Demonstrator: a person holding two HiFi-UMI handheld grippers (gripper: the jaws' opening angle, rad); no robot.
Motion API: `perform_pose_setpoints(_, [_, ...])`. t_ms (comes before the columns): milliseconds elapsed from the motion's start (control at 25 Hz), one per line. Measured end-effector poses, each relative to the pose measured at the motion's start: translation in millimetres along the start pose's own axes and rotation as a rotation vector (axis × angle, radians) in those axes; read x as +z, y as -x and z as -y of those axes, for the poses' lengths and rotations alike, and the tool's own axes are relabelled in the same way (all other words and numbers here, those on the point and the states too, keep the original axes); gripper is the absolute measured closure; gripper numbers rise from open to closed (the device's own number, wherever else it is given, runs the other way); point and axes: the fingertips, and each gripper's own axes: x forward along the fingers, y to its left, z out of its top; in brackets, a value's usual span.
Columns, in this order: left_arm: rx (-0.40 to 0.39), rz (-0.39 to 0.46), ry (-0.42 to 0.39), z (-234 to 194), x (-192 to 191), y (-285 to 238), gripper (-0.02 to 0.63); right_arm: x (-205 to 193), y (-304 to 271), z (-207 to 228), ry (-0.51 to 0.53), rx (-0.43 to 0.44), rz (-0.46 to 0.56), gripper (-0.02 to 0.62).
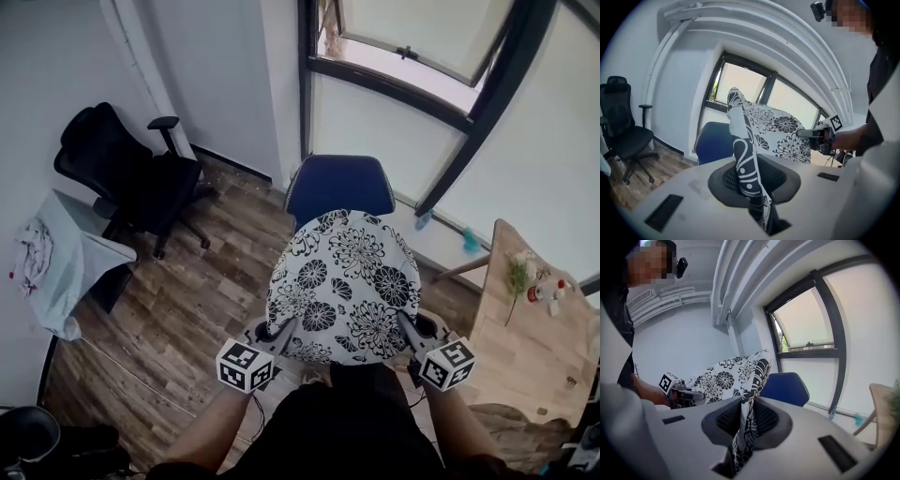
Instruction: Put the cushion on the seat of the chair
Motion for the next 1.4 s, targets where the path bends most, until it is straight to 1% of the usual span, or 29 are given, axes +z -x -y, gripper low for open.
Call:
perform_pose_setpoints(160, [0.021, -0.004, 0.006, -14, -2, -9, 0.569, -4, -10, 8, -0.012, 0.007, -0.024, 0.545])
perform_pose_setpoints(320, [0.060, -0.008, 0.010, -32, -3, -23, 0.569, -7, -27, 32, -0.033, -0.002, -0.027, 0.545])
perform_pose_setpoints(480, [0.086, -0.050, 0.015, -51, -7, -41, 0.569, -13, -42, 57, -0.070, -0.018, -0.042, 0.545])
perform_pose_setpoints(760, [0.073, -0.126, 0.050, -75, -11, -87, 0.569, -20, -88, 92, -0.117, -0.006, -0.104, 0.545])
perform_pose_setpoints(880, [0.078, -0.158, 0.061, -86, -22, -106, 0.569, -32, -105, 106, -0.136, 0.002, -0.130, 0.545])
perform_pose_setpoints(1080, [0.114, -0.213, 0.060, -110, -44, -140, 0.569, -58, -132, 138, -0.175, 0.018, -0.176, 0.544])
perform_pose_setpoints(1240, [0.137, -0.205, 0.073, -135, -61, -169, 0.569, -79, -156, 164, -0.197, 0.020, -0.191, 0.545])
perform_pose_setpoints(1400, [0.157, -0.220, 0.051, -155, -79, -192, 0.569, -110, -183, 180, -0.219, 0.039, -0.219, 0.545])
